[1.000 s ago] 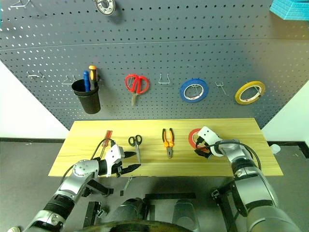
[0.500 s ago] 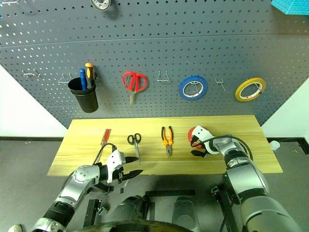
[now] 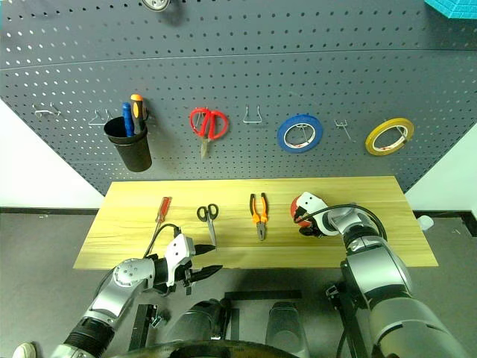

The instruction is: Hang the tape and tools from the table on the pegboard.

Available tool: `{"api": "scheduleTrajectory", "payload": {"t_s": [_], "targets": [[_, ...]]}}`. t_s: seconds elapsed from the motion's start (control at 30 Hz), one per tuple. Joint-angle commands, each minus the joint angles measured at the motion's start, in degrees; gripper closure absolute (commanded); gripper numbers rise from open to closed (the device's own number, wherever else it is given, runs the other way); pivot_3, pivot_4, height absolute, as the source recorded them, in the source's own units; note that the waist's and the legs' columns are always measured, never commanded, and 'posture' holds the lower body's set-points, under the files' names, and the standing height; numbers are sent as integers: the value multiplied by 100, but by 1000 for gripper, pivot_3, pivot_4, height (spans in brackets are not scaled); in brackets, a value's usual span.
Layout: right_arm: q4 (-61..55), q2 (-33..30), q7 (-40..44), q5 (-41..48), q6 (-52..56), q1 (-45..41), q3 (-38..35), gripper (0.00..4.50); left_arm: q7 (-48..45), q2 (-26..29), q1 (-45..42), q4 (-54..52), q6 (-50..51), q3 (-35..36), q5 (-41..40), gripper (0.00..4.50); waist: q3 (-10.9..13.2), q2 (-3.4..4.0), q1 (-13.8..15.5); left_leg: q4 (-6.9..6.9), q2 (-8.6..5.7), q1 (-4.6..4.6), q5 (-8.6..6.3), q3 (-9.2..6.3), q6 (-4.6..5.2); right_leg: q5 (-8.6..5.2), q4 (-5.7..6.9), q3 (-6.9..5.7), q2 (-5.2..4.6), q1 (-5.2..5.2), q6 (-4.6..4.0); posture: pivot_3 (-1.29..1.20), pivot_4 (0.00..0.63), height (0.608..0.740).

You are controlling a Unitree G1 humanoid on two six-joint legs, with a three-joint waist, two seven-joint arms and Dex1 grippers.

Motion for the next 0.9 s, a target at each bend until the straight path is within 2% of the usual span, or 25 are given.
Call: {"api": "scheduleTrajectory", "payload": {"t_s": [0.03, 0.07, 0.1, 0.23, 0.37, 0.53, 0.67, 0.77, 0.9], "targets": [[42, 37, -36, -32, 45, -66, -5, 3321, 47, 50, -27, -201, -2, 34, -83, 1629, 0, 0, 4, 0, 0, 0, 0, 0, 0, 0, 0, 0, 0, 0, 0, -11, 107, 740], [42, 37, -41, -33, 44, -68, -10, 3671, 53, 52, -33, -193, -3, 35, -84, 1629, 0, 0, 9, 0, 0, 0, 0, 0, 0, 0, 0, 0, 0, 0, 0, -12, 106, 740], [30, 27, -47, -17, 34, -61, -30, 3831, 69, 53, -40, -184, -10, 47, -88, 1629, 0, -1, 16, 1, 0, 0, 0, 0, 0, 0, 0, 0, 0, 1, 0, -16, 102, 740], [-184, -102, -391, 37, -286, 50, -131, 3834, 270, -17, -96, -131, -219, 132, -72, 1629, 0, 0, 17, 1, 0, 0, 0, 0, -1, 1, 0, 0, 0, 0, 0, -28, 86, 740], [-937, -558, -1312, -190, -1174, 599, -53, 3834, 839, -345, -306, -48, -754, 354, -81, 1629, 0, 2, 122, 0, -4, -4, 1, 0, -1, 1, -1, 1, -3, -6, 1, -46, 74, 740], [-3655, -1191, -1783, -82, -1329, 2419, -411, 3834, 964, -669, -511, 25, -1115, 263, -101, 1629, -5, 1, 149, 2, -6, -23, 1, 7, -1, 2, -3, 2, -8, -20, 4, -95, 62, 740], [-5486, -1637, -2659, -682, -1511, 3749, -614, 3834, 791, -980, -710, 207, -1309, 160, -305, 1629, -6, 6, 81, 2, -5, -32, -1, 17, 2, 5, -3, 4, -9, -31, 12, -136, 60, 740], [-6198, -1840, -3680, -1367, -1692, 4375, -768, 3834, 435, -1282, -972, 572, -1831, 139, -604, 1629, -10, 10, 78, 24, -3, -32, -1, 26, 2, 8, -3, 8, -7, -26, 15, -186, 52, 740], [-6357, -1963, -4621, -1941, -1669, 4384, -892, 3834, 375, -1654, -1429, 1254, -2675, 345, -795, 1629, -13, 4, 17, 40, 2, -29, -4, 53, -11, 21, -4, 8, -5, -13, -6, -210, 43, 740]]}}
